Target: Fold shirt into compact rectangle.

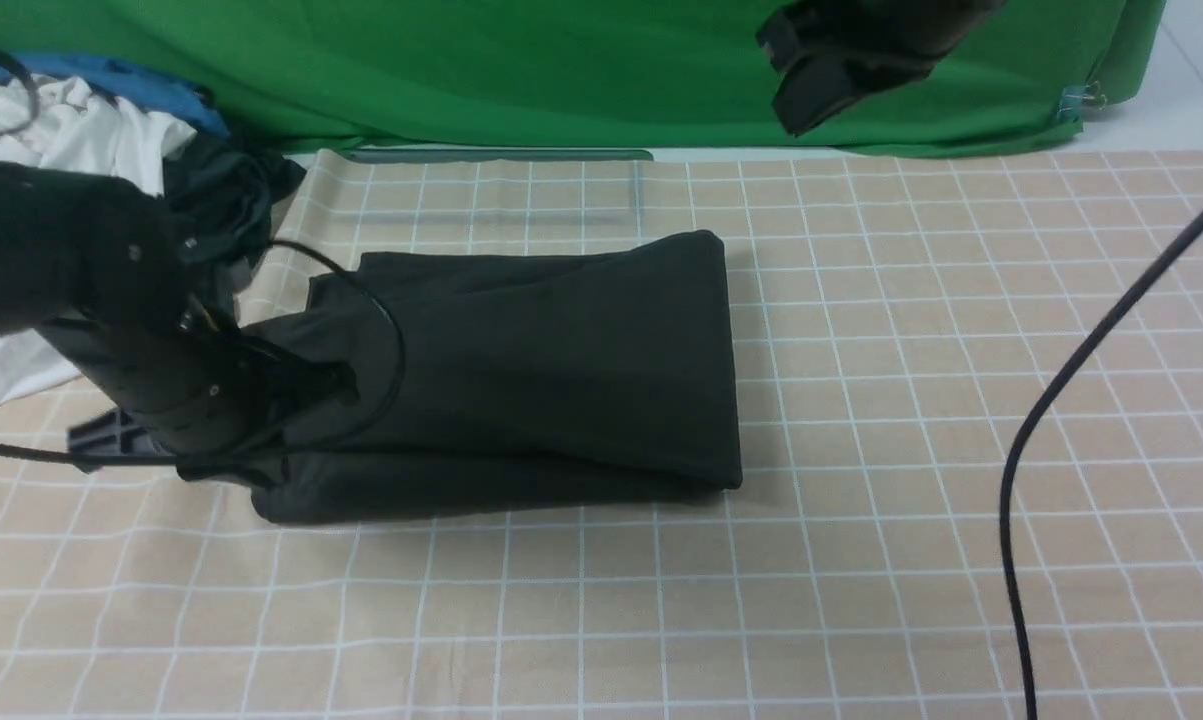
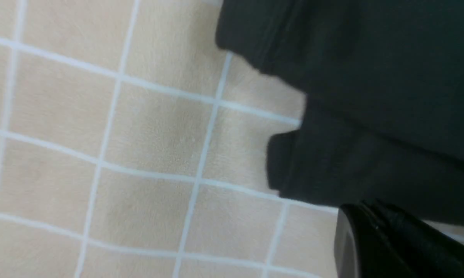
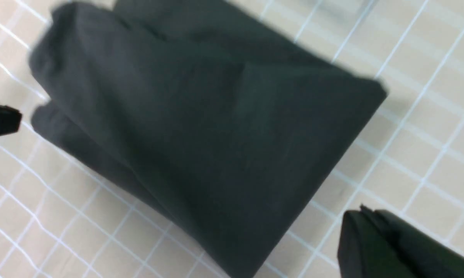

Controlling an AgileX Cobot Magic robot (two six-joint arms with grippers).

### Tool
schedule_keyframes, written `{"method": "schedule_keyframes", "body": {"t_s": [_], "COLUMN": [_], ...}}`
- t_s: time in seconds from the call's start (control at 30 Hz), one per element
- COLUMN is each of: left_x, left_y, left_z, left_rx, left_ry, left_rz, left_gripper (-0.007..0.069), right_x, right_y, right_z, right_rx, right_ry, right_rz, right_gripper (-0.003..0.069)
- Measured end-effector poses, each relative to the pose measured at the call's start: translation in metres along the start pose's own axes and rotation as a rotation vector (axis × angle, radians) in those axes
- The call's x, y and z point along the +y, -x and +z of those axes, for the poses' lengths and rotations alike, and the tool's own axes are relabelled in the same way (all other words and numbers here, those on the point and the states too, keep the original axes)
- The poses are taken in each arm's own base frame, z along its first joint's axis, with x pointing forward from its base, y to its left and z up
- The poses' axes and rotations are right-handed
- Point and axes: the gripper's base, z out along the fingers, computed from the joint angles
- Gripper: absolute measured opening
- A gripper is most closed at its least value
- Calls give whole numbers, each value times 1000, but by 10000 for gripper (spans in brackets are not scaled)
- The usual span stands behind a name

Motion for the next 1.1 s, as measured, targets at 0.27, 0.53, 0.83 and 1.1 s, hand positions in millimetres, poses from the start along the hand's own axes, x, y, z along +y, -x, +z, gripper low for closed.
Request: {"method": "schedule_keyframes", "body": {"t_s": [0.27, 0.53, 0.83, 1.1], "left_x": [10, 35, 57, 65], "left_y": [-21, -85, -151, -178], "left_z": [-114, -207, -203, -182], "left_rx": [-323, -614, -645, -619], "left_ry": [-152, -306, -385, -422], "left_rz": [-17, -23, -42, -95], "left_gripper": [13, 13, 13, 13], "right_x": [27, 57, 49, 25], "right_y": [-11, -65, -104, -89], "right_z": [-125, -235, -202, -120], "right_rx": [-245, -457, -480, -343], "right_ry": [-89, -129, -150, -149], "right_rz": [-37, -73, -40, 38], "right_gripper": [45, 45, 45, 45]}}
